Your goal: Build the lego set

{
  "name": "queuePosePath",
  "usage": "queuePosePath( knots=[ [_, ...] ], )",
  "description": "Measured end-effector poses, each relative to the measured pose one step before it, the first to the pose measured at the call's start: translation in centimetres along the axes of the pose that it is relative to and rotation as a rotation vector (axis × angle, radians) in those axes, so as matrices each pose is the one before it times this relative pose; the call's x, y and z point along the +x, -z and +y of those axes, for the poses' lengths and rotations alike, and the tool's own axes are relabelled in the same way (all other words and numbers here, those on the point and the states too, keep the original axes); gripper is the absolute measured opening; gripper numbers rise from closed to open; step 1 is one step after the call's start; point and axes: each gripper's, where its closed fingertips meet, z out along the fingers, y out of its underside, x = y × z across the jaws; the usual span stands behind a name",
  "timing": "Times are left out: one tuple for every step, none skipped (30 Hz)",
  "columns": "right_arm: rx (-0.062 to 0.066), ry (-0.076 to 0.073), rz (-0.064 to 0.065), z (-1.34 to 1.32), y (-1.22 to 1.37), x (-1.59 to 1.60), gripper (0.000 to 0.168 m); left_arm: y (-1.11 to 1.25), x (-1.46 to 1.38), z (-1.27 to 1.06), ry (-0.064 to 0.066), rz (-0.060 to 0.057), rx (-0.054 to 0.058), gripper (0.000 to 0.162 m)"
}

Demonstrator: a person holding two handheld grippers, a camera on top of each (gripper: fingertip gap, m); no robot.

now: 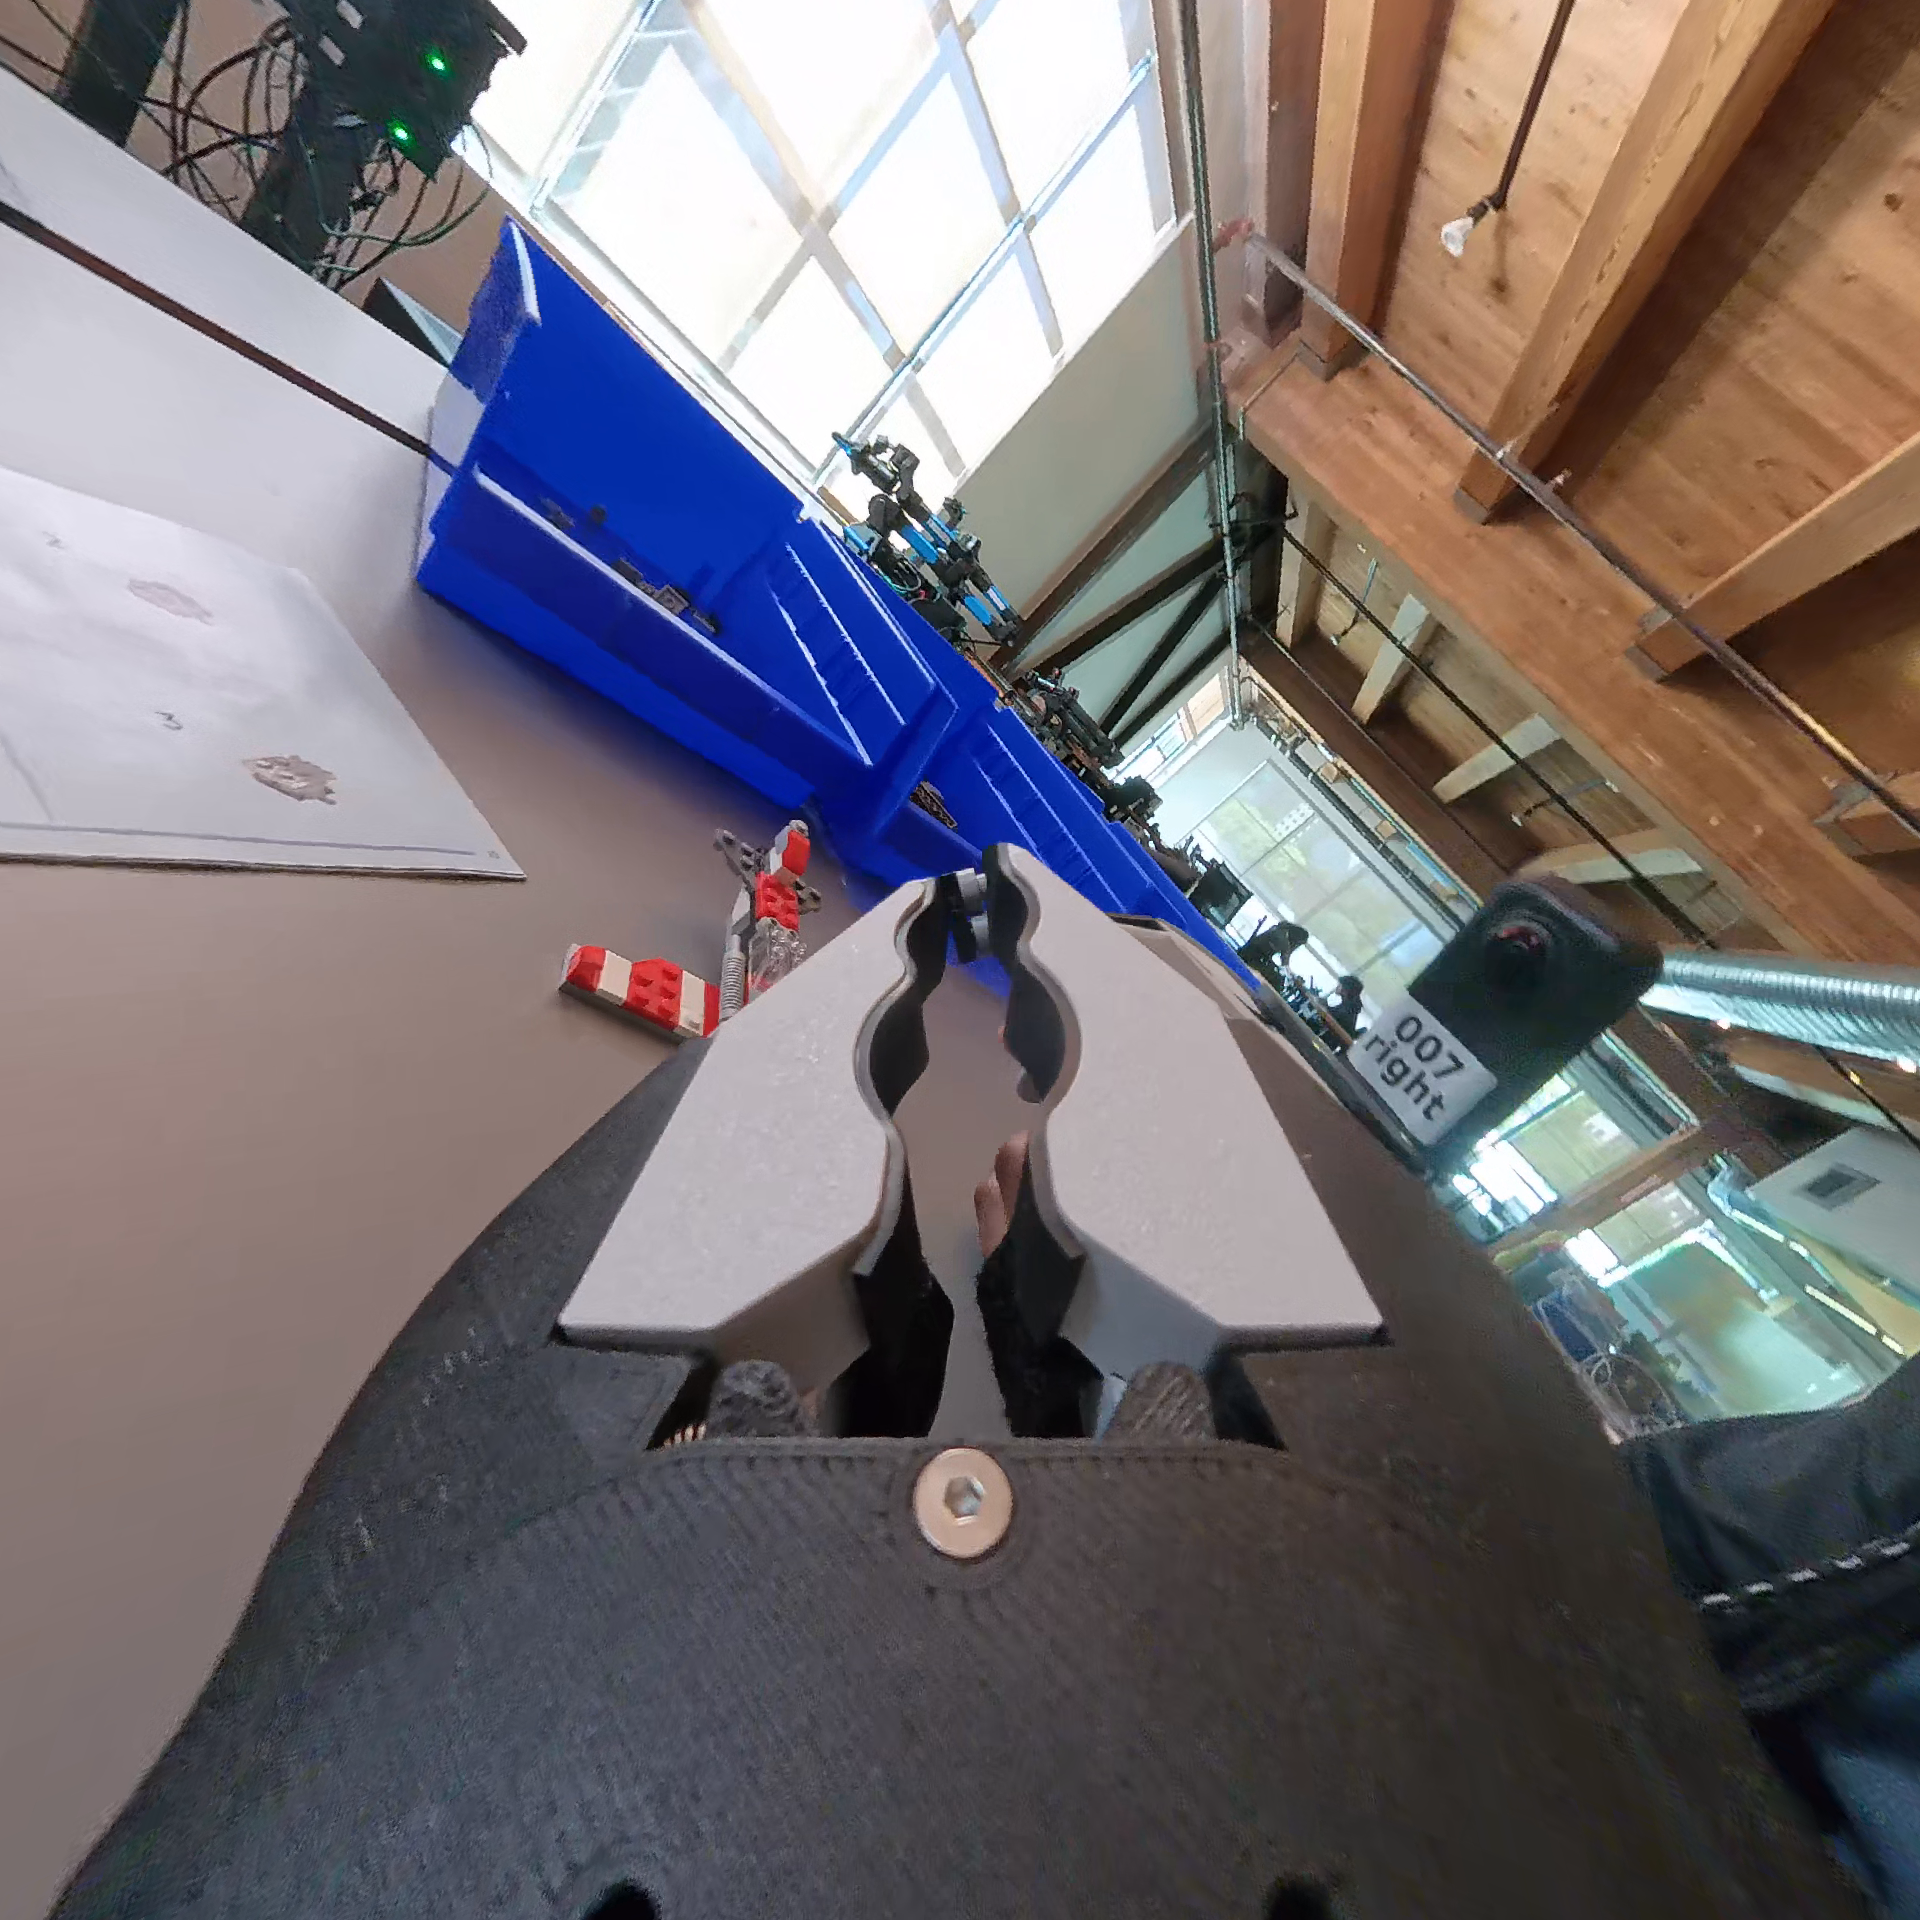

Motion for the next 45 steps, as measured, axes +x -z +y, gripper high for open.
queuePosePath(
  knots=[
    [-0.0131,0.0298,0.0289,0.234,-0.082,0.207,0.0,0.036,-0.219,-0.05,0.0181,-0.0081,0.0034,0.01],
    [-0.0072,0.0347,0.0345,0.125,-0.045,0.309,0.0,0.038,-0.194,-0.019,0.0211,-0.0073,0.0025,0.01],
    [0.0031,0.0309,0.0236,-0.095,0.018,0.154,0.001,0.039,-0.076,0.017,0.0226,-0.0012,0.0023,0.01],
    [0.0049,0.0265,0.0108,-0.125,-0.001,-0.019,0.002,0.019,-0.022,0.085,0.0289,0.0025,0.0005,0.01],
    [0.0045,0.0245,0.0023,-0.067,-0.025,-0.162,0.005,-0.011,0.06,0.126,0.0351,0.0087,0.0011,0.01],
    [0.0019,0.0207,-0.0021,-0.014,-0.054,-0.216,0.01,-0.014,0.115,0.106,0.0375,0.0127,0.0039,0.01],
    [-0.0032,0.0155,-0.0092,0.063,-0.089,-0.298,0.014,-0.009,0.095,0.047,0.0368,0.0115,0.0077,0.01],
    [-0.008,0.0123,-0.0086,0.142,-0.104,-0.274,0.018,0.007,0.066,-0.015,0.0348,0.0096,0.0101,0.01],
    [-0.0083,0.0124,-0.0032,0.143,-0.085,-0.189,0.022,0.013,-0.001,-0.019,0.0325,0.0066,0.0091,0.01],
    [-0.0059,0.0129,-0.0013,0.1,-0.068,-0.146,0.024,0.018,-0.026,0.02,0.0303,0.0053,0.0059,0.01],
    [-0.004,0.0115,0.0018,0.057,-0.047,-0.084,0.025,0.025,-0.072,0.067,0.0301,0.0037,0.0041,0.009],
    [-0.0055,0.0102,0.001,0.093,-0.062,-0.076,0.026,0.031,-0.111,0.089,0.0315,0.0017,0.0027,0.01],
    [-0.007,0.0068,-0.0004,0.124,-0.063,-0.073,0.027,0.022,-0.083,0.076,0.0312,0.0035,0.0043,0.01],
    [-0.0054,0.0045,-0.0001,0.092,-0.056,-0.044,0.027,0.021,-0.09,0.083,0.0312,0.0023,0.0037,0.01],
    [-0.0049,0.0054,0.0008,0.085,-0.032,-0.022,0.027,0.015,-0.179,0.15,0.0297,-0.005,-0.0011,0.01],
    [-0.0086,0.0049,-0.0006,0.136,-0.063,-0.036,0.028,0.006,-0.168,0.153,0.0251,-0.0073,-0.0027,0.01],
    [-0.0099,0.005,-0.0003,0.154,-0.07,-0.019,0.028,0.034,-0.101,0.118,0.0226,-0.0043,-0.0018,0.01],
    [-0.0095,0.0078,-0.0008,0.135,-0.068,-0.047,0.028,0.047,-0.007,0.054,0.0219,0.0,0.0009,0.011],
    [-0.0092,0.0088,-0.0021,0.139,-0.05,-0.066,0.028,0.066,0.062,0.001,0.0198,0.0042,0.0019,0.01],
    [-0.005,0.0079,-0.007,0.077,-0.023,-0.132,0.028,0.088,0.073,-0.042,0.0164,0.005,0.0017,0.01],
    [-0.0015,0.0037,-0.0047,0.033,0.004,-0.067,0.028,0.097,0.095,-0.061,0.0112,0.0051,0.0007,0.01],
    [0.0033,-0.0006,-0.0007,-0.028,0.056,0.048,0.028,0.111,0.102,-0.086,0.0062,0.0044,-0.0018,0.01],
    [0.0067,-0.0013,-0.0055,-0.072,0.101,0.027,0.028,0.106,0.093,-0.044,0.0025,0.0037,-0.0071,0.011],
    [0.0077,0.003,-0.0068,-0.075,0.129,0.03,0.027,0.089,0.108,-0.003,0.0005,0.0039,-0.012,0.011],
    [0.0043,0.0136,-0.0003,-0.034,0.143,0.121,0.024,0.101,0.083,0.011,0.0002,0.0039,-0.0133,0.011],
    [0.0016,0.0257,0.0096,-0.023,0.159,0.217,0.022,0.096,0.052,-0.003,-0.0004,0.0019,-0.0123,0.011],
    [0.0032,0.0349,0.0097,-0.041,0.169,0.161,0.021,0.113,-0.019,-0.038,-0.0026,-0.0025,-0.0075,0.01],
    [0.0025,0.0404,0.0114,-0.026,0.16,0.133,0.019,0.132,-0.068,-0.109,-0.0049,-0.0061,-0.0009,0.01],
    [-0.0008,0.0479,0.0096,0.011,0.132,0.02,0.017,0.125,-0.076,-0.125,-0.0046,-0.0064,0.0016,0.01],
    [-0.0055,0.0532,0.0063,0.067,0.076,-0.102,0.016,0.097,-0.064,-0.069,-0.0035,-0.0063,-0.0015,0.011],
    [-0.0101,0.0526,0.0046,0.142,-0.002,-0.2,0.015,0.066,-0.083,0.003,-0.0049,-0.008,-0.0051,0.01],
    [-0.0136,0.044,0.0096,0.163,-0.069,-0.15,0.015,0.016,-0.119,0.102,-0.0065,-0.0105,-0.0103,0.01],
    [-0.0086,0.033,0.0049,0.054,-0.083,-0.202,0.014,-0.039,-0.092,0.189,-0.0066,-0.0097,-0.0142,0.01],
    [-0.0058,0.0272,0.0044,-0.005,-0.07,-0.176,0.014,-0.083,-0.017,0.233,-0.0058,-0.0044,-0.0143,0.01],
    [-0.0091,0.0261,0.0052,0.05,-0.079,-0.14,0.014,-0.11,0.041,0.246,-0.0034,-0.0019,-0.0133,0.01],
    [-0.0104,0.0206,0.0068,0.11,-0.07,-0.05,0.014,-0.12,0.041,0.227,-0.0025,-0.0012,-0.0111,0.01],
    [-0.0049,0.0123,-0.0001,0.045,-0.026,-0.094,0.013,-0.114,0.017,0.217,-0.0015,-0.0023,-0.0099,0.01],
    [0.0003,0.0052,-0.0011,-0.032,0.01,-0.068,0.012,-0.095,0.0,0.169,-0.0007,-0.0019,-0.0071,0.01],
    [0.0009,0.0044,-0.0012,-0.03,0.03,-0.039,0.009,-0.074,0.016,0.103,0.0016,-0.0002,-0.0025,0.011],
    [-0.0007,0.0053,-0.0007,0.015,0.017,-0.042,0.007,-0.028,0.003,-0.008,0.0046,0.0011,0.0026,0.011],
    [-0.0041,0.004,0.0002,0.062,-0.026,-0.028,0.007,-0.009,-0.048,0.007,0.0041,-0.0016,0.0015,0.011],
    [-0.0059,0.0028,-0.0016,0.084,-0.049,-0.058,0.007,0.01,-0.088,-0.021,0.0008,-0.0042,0.0023,0.011],
    [-0.0056,-0.0014,-0.0023,0.084,-0.048,-0.051,0.007,0.016,-0.097,-0.034,0.0021,-0.0032,0.0028,0.011],
    [-0.0021,-0.0105,-0.0023,0.006,-0.017,0.006,0.006,-0.007,0.0,-0.035,0.0026,0.0021,0.0031,0.011],
    [0.0012,-0.022,-0.0048,-0.011,0.008,0.06,0.005,-0.038,0.111,-0.057,-0.0007,0.0078,0.0035,0.011]
  ],
)
